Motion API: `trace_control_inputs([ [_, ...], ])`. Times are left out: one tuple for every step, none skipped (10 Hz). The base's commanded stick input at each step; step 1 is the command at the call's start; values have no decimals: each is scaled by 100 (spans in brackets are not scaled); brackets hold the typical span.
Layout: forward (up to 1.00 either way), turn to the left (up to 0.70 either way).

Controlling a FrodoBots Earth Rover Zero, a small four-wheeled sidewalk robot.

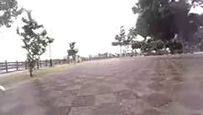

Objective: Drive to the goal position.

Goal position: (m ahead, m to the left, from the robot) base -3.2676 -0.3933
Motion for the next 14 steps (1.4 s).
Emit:
trace_control_inputs([
  [100, 0],
  [100, 0],
  [100, 0],
  [100, 0],
  [100, 0],
  [100, 0],
  [100, 0],
  [100, 0],
  [100, 0],
  [100, 0],
  [100, 0],
  [100, 0],
  [100, 0],
  [100, 0],
])
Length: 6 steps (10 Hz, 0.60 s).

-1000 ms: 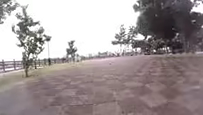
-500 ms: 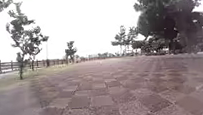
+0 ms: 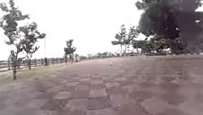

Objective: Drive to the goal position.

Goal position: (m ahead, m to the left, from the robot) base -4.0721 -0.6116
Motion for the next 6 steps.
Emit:
trace_control_inputs([
  [100, 0],
  [100, 0],
  [100, 0],
  [100, 0],
  [100, 0],
  [100, 0],
])
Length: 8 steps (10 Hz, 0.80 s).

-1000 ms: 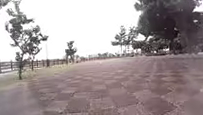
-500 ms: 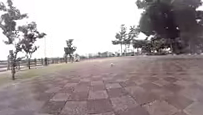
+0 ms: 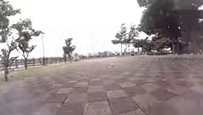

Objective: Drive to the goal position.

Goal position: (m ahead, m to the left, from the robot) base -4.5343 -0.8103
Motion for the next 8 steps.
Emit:
trace_control_inputs([
  [100, 0],
  [100, 0],
  [100, 0],
  [100, 0],
  [100, 0],
  [100, 0],
  [100, 0],
  [100, 0],
])
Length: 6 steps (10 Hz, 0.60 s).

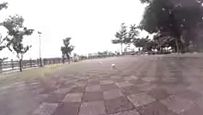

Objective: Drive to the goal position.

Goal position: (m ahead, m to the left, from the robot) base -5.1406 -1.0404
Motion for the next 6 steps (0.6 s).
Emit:
trace_control_inputs([
  [100, 0],
  [100, 0],
  [100, 0],
  [100, 0],
  [100, 0],
  [100, 0],
])
